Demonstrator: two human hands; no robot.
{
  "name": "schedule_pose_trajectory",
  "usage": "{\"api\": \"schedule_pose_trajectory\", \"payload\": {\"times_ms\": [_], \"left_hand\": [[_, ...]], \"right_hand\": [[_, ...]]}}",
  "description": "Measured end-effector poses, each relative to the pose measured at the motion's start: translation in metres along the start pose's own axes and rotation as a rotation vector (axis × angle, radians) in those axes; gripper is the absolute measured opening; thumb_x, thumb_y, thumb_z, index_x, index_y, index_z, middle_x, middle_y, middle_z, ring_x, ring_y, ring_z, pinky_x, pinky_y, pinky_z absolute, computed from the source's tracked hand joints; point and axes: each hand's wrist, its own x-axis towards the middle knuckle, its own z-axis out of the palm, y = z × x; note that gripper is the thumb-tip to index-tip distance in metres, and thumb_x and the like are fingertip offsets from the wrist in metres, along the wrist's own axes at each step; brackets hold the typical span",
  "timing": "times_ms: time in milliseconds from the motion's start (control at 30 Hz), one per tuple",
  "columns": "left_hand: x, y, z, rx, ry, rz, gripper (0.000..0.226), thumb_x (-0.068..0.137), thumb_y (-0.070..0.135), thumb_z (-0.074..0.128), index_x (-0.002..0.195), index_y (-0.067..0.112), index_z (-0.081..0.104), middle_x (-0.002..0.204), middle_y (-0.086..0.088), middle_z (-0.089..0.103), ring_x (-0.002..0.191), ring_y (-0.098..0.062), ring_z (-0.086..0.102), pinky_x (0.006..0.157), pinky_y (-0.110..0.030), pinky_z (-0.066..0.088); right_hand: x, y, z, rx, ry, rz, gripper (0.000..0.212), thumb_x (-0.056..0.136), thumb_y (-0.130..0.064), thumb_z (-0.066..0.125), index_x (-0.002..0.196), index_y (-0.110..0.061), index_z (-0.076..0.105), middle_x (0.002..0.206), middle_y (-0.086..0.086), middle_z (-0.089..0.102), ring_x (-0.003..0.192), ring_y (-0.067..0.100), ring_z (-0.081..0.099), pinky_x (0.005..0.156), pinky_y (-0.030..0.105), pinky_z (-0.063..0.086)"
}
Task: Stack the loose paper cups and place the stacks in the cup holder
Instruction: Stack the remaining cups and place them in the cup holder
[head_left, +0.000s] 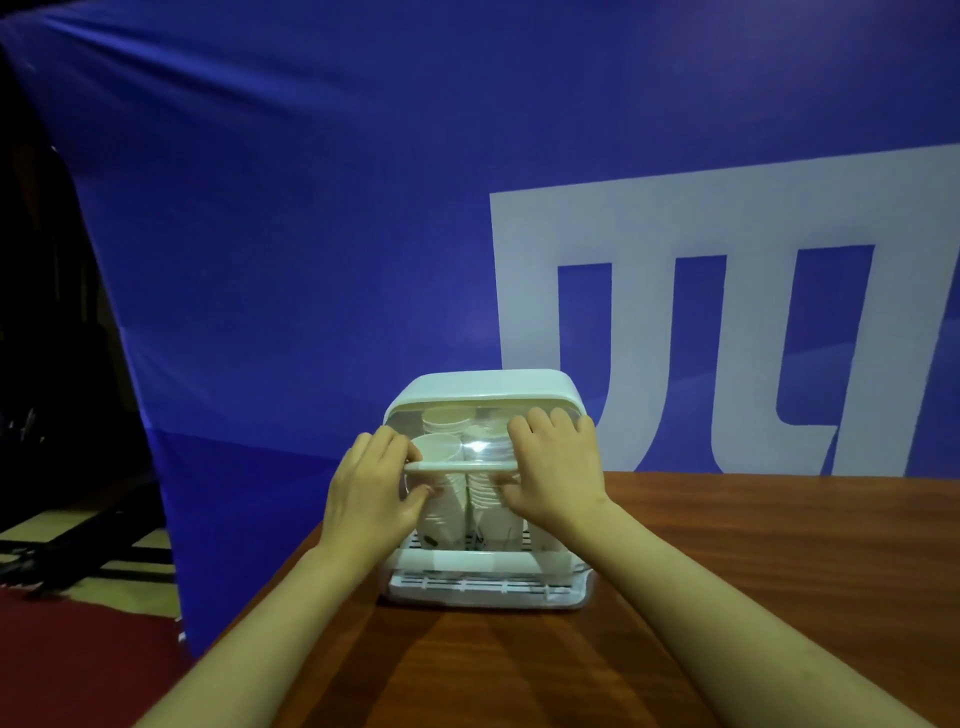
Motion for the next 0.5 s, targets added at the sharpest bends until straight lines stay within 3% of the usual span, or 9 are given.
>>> {"api": "schedule_pose_trajectory", "payload": {"times_ms": [100, 200, 367, 500], "left_hand": [[-0.003, 0.006, 0.011, 0.102, 0.054, -0.048, 0.041, 0.070, 0.018, 0.092, 0.082, 0.017, 0.053, 0.080, 0.003, 0.048, 0.070, -0.019, 0.044, 0.062, -0.033, 0.037], [-0.015, 0.014, 0.021, 0.119, 0.077, -0.036, 0.049, 0.057, 0.010, 0.093, 0.081, 0.015, 0.050, 0.079, -0.001, 0.047, 0.068, -0.021, 0.042, 0.061, -0.032, 0.033], [-0.040, 0.010, 0.018, 0.007, -0.007, 0.165, 0.034, 0.068, 0.040, 0.072, 0.089, 0.017, 0.057, 0.086, 0.006, 0.048, 0.076, -0.013, 0.038, 0.066, -0.029, 0.030], [-0.056, -0.001, 0.013, -0.016, -0.042, 0.185, 0.030, 0.076, 0.039, 0.065, 0.094, 0.015, 0.068, 0.092, 0.006, 0.058, 0.080, -0.018, 0.052, 0.068, -0.028, 0.037]], "right_hand": [[-0.006, 0.003, 0.006, 0.003, 0.024, -0.028, 0.049, 0.053, -0.045, 0.089, 0.082, -0.018, 0.059, 0.079, 0.001, 0.058, 0.071, 0.023, 0.055, 0.067, 0.042, 0.049], [-0.020, 0.007, 0.009, 0.024, 0.046, -0.108, 0.046, 0.059, -0.050, 0.077, 0.085, -0.020, 0.054, 0.081, 0.000, 0.053, 0.072, 0.021, 0.048, 0.066, 0.040, 0.045], [-0.042, 0.013, 0.013, 0.055, 0.000, -0.206, 0.044, 0.069, -0.059, 0.059, 0.086, -0.019, 0.050, 0.085, 0.000, 0.050, 0.075, 0.022, 0.047, 0.068, 0.040, 0.043], [-0.062, 0.020, 0.017, 0.081, 0.000, -0.267, 0.033, 0.069, -0.044, 0.064, 0.087, -0.019, 0.052, 0.087, -0.001, 0.053, 0.077, 0.023, 0.052, 0.068, 0.037, 0.040]]}}
